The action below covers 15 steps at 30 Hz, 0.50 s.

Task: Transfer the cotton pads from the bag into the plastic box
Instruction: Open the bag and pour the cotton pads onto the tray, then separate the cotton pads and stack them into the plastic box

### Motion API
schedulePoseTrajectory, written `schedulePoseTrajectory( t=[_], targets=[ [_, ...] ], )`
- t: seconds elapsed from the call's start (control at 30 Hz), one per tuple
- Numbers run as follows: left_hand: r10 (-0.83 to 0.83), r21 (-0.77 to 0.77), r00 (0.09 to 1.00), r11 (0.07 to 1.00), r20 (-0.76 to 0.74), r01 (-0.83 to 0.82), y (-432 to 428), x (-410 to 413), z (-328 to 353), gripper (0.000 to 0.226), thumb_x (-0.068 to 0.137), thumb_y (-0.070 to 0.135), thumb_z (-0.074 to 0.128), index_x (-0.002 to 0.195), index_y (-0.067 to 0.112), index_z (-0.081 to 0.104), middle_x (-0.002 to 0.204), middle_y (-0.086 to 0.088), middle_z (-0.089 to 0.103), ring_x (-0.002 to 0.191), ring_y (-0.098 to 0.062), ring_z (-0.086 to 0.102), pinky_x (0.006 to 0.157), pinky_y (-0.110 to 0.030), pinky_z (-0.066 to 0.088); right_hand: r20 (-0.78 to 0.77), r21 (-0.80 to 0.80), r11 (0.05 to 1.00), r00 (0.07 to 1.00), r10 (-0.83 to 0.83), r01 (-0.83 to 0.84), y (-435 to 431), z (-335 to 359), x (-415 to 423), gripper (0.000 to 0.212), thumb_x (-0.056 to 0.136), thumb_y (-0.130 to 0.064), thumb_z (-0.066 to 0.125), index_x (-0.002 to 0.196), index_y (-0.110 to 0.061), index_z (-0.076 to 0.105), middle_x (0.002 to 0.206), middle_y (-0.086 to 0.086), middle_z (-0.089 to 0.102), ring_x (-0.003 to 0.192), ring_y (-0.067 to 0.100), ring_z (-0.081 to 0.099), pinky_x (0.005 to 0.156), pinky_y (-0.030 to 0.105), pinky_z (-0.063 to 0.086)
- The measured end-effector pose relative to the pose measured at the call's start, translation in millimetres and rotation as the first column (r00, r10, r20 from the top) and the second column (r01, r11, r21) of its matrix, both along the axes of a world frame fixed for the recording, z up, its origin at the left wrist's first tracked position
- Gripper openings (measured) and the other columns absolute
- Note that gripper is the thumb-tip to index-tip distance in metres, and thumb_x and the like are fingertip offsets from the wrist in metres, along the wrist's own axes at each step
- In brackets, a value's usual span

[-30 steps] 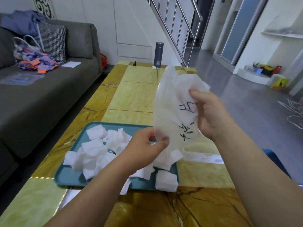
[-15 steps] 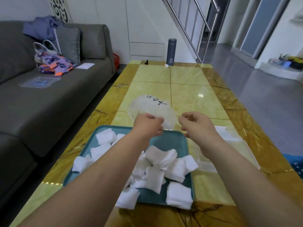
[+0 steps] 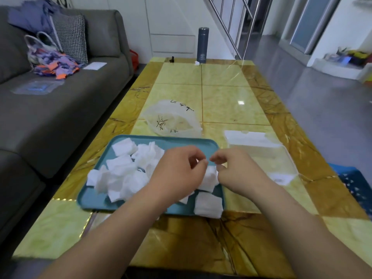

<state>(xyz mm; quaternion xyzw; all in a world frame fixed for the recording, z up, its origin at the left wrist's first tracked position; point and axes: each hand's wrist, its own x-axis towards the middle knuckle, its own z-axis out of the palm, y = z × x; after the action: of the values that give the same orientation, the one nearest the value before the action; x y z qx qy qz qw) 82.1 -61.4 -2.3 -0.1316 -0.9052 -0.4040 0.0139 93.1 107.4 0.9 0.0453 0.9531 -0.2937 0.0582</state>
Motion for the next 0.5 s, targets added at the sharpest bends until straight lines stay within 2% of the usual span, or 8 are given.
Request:
schedulePoseTrajectory(
  t=[0.07,0.13,0.23,0.3,0.4,0.5],
  targets=[
    [-0.033,-0.089,0.999,0.995,0.018,0.035,-3.9,15.5,-6.7,0.008,0.092,0.031,0.065,0.091,0.031,0.073,0.075,0.011,0.069,0.070,-0.005,0.064,0.067,-0.027,0.055,-0.028,-0.074,0.997,0.999,-0.025,0.023,-3.2,-3.4,11.6,0.047,0.089,-0.007,0.060,0.132,-0.025,0.068,0.132,-0.003,0.068,0.114,0.015,0.064,0.096,0.029,0.051],
    [-0.054,-0.167,0.998,0.984,0.039,0.060,-8.7,22.2,-13.5,0.010,0.091,0.031,0.064,0.097,0.031,0.071,0.081,0.011,0.069,0.075,-0.009,0.064,0.073,-0.035,0.057,-0.031,-0.090,0.995,0.999,-0.037,0.034,-5.8,-8.4,19.6,0.046,0.087,-0.013,0.067,0.131,-0.025,0.066,0.129,-0.003,0.066,0.103,0.013,0.061,0.088,0.026,0.048],
    [-0.069,-0.222,0.996,0.972,0.063,0.082,-15.8,27.5,-21.6,0.017,0.088,0.034,0.066,0.105,0.032,0.069,0.088,0.013,0.067,0.082,-0.008,0.063,0.078,-0.037,0.058,-0.036,0.003,0.994,0.994,-0.105,0.105,-6.2,-10.3,28.2,0.030,0.082,-0.022,0.073,0.111,-0.024,0.066,0.106,-0.004,0.066,0.092,0.017,0.062,0.080,0.035,0.054],
    [-0.084,-0.255,0.994,0.962,0.072,0.099,-19.7,28.8,-29.2,0.022,0.087,0.035,0.068,0.108,0.032,0.067,0.094,0.016,0.062,0.091,-0.009,0.061,0.082,-0.036,0.056,-0.011,0.086,0.986,0.989,-0.145,0.145,-3.1,-9.3,30.8,0.020,0.078,-0.023,0.074,0.095,-0.015,0.067,0.089,0.004,0.069,0.084,0.026,0.066,0.071,0.039,0.055],
    [-0.129,-0.343,0.987,0.927,0.093,0.153,-22.5,25.4,-38.7,0.021,0.090,0.038,0.065,0.109,0.032,0.067,0.101,0.013,0.056,0.096,-0.014,0.058,0.083,-0.039,0.054,0.147,0.091,0.996,0.988,-0.037,0.023,-2.2,-15.0,31.0,0.019,0.074,-0.027,0.082,0.076,-0.010,0.074,0.077,0.009,0.074,0.075,0.024,0.070,0.059,0.031,0.049],
    [-0.153,-0.334,0.983,0.925,0.105,0.180,-22.7,19.8,-44.7,0.017,0.090,0.044,0.063,0.104,0.034,0.067,0.098,0.012,0.057,0.093,-0.014,0.058,0.081,-0.038,0.053,0.187,0.124,0.988,0.980,0.065,-0.089,-7.7,-26.6,27.4,0.023,0.077,-0.034,0.079,0.073,-0.017,0.064,0.074,0.003,0.066,0.072,0.021,0.064,0.061,0.032,0.049]
  ],
)
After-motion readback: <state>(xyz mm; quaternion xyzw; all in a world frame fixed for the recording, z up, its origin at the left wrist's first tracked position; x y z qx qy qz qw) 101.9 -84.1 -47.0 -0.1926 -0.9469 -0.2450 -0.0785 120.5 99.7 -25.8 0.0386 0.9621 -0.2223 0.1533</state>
